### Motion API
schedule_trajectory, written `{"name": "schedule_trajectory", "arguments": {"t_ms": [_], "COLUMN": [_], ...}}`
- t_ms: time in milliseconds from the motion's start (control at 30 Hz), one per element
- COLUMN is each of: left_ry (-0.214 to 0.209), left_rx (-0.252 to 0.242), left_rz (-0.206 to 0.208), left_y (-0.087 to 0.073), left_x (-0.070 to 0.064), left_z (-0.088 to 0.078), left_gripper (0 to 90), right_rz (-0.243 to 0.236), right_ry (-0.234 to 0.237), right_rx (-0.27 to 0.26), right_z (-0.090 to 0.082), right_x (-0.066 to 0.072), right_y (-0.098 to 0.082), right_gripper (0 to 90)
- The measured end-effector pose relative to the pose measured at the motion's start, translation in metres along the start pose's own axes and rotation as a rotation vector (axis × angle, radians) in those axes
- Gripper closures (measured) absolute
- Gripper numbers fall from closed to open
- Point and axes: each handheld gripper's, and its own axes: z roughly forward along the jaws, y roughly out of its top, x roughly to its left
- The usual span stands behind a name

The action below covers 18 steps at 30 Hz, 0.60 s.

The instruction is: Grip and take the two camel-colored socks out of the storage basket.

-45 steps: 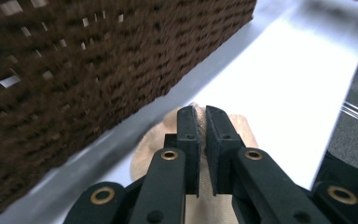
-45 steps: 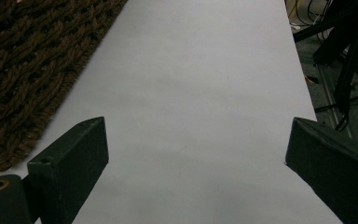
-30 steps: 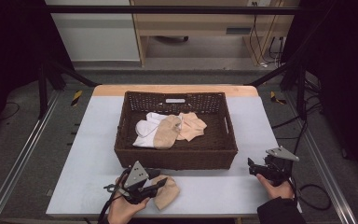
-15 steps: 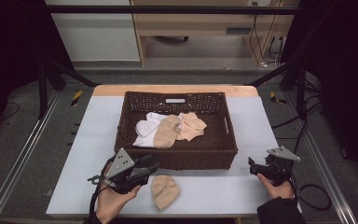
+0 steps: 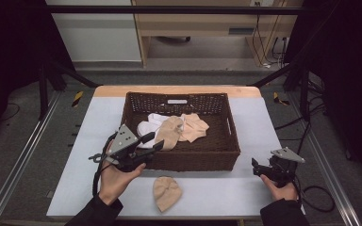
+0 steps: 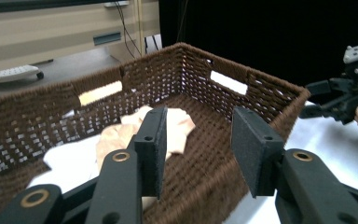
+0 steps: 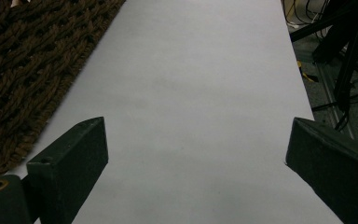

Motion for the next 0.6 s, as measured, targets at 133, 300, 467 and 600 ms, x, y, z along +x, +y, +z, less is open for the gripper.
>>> {"name": "schedule_trajectory", "arguments": {"t_ms": [133,300,467,600], "left_ry": [0.013,0.028,0.077,0.115], "left_rx": [-0.006,-0.017,-0.014,-0.005], "left_rz": [-0.005,-0.025,-0.040,-0.053], "left_y": [0.010,0.020,0.026,0.026], "left_x": [0.007,0.018,0.033,0.045], "left_z": [0.010,0.025,0.044,0.057], "left_gripper": [54.1,52.9,52.6,52.6], "right_rz": [0.001,0.005,0.005,0.006], "right_ry": [-0.001,0.000,0.000,-0.001], "right_rx": [-0.003,-0.005,-0.005,-0.007], "right_z": [0.000,0.000,0.000,0.000], "right_x": [0.000,-0.001,-0.001,-0.001], "right_y": [0.000,0.000,0.001,0.001], "right_gripper": [5.8,5.8,5.8,5.8]}}
